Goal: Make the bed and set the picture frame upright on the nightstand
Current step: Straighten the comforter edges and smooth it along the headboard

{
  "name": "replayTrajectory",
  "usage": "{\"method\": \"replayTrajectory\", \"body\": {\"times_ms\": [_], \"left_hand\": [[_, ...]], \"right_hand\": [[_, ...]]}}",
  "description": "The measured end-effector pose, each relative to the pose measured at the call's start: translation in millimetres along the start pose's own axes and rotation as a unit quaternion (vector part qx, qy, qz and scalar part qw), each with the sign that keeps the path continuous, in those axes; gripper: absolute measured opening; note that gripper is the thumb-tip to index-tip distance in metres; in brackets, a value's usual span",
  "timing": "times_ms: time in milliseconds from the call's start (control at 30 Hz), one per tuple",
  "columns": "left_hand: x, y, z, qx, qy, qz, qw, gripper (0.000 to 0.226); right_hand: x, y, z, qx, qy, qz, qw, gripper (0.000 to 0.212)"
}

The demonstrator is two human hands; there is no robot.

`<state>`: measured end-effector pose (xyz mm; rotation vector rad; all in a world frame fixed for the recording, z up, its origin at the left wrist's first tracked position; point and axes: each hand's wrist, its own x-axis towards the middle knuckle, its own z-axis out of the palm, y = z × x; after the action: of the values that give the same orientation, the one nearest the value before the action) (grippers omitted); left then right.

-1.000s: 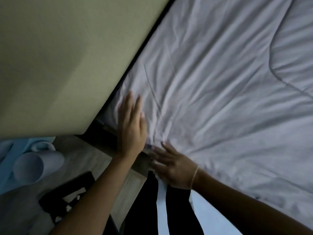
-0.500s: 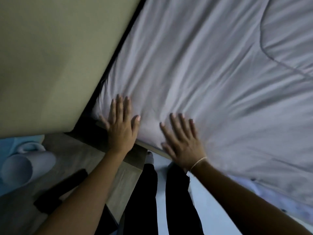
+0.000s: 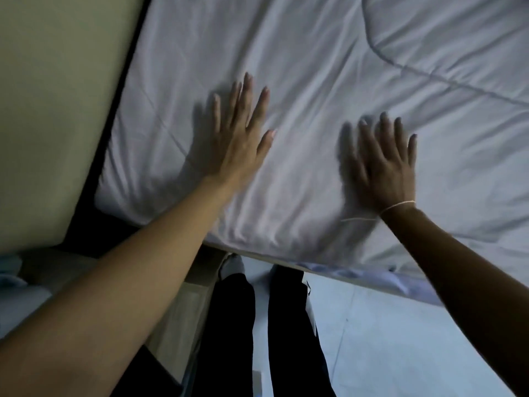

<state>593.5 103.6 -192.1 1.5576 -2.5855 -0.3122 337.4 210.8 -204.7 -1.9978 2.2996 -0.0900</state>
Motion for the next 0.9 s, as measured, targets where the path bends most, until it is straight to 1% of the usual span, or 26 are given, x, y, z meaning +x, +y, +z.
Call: {"method": "replayTrajectory", "body": {"times_ms": [33, 100, 233, 300, 367, 500, 600, 633, 667, 733, 800, 867, 900], "left_hand": [[3.6, 3.6, 4.4, 0.025, -0.021, 0.017, 0.999, 0.063], [-10.0, 4.9, 16.1, 0.067, -0.057, 0.049, 0.995, 0.064], [-74.5, 0.2, 28.1, 0.085, -0.075, 0.086, 0.990, 0.064], [-99.9, -0.4, 29.2, 0.097, -0.075, 0.104, 0.987, 0.066], [-122.9, -1.0, 30.5, 0.107, -0.089, 0.112, 0.984, 0.069], [-160.5, 0.1, 27.5, 0.082, -0.112, 0.135, 0.981, 0.070], [-169.0, -0.2, 13.6, 0.045, -0.113, 0.155, 0.980, 0.060], [-162.5, -2.0, 6.8, 0.025, -0.102, 0.150, 0.983, 0.057], [-150.8, -4.4, 0.8, 0.004, -0.083, 0.134, 0.988, 0.055], [-115.2, -19.0, -6.8, -0.021, -0.025, 0.064, 0.997, 0.052], [-80.2, -46.9, -6.2, 0.001, 0.017, -0.055, 0.998, 0.052], [-60.8, -79.7, -3.8, 0.024, 0.011, -0.177, 0.984, 0.057], [-61.5, -94.4, -0.7, 0.023, 0.000, -0.214, 0.976, 0.059]], "right_hand": [[-6.8, 3.4, 7.5, -0.011, -0.015, 0.025, 1.000, 0.057], [-28.8, -4.4, 19.8, -0.023, -0.021, 0.018, 0.999, 0.059], [-80.8, -31.8, 28.4, -0.020, -0.015, -0.075, 0.997, 0.058], [-110.9, -38.3, 29.3, -0.030, -0.037, -0.128, 0.991, 0.058], [-136.2, -46.4, 30.7, -0.036, -0.072, -0.161, 0.984, 0.060], [-159.0, -54.6, 26.3, -0.019, -0.101, -0.206, 0.973, 0.054], [-160.0, -56.7, 15.5, 0.045, -0.084, -0.306, 0.947, 0.046], [-154.0, -57.6, 11.3, 0.068, -0.073, -0.321, 0.942, 0.045], [-144.3, -58.7, 7.6, 0.088, -0.060, -0.319, 0.942, 0.044], [-112.4, -66.1, 2.6, 0.112, -0.019, -0.278, 0.954, 0.045], [-70.2, -76.1, 1.5, 0.117, 0.023, -0.222, 0.968, 0.045], [-24.9, -89.2, 0.5, 0.123, 0.048, -0.166, 0.977, 0.045], [-3.4, -98.3, 2.2, 0.125, 0.052, -0.145, 0.980, 0.046]]}}
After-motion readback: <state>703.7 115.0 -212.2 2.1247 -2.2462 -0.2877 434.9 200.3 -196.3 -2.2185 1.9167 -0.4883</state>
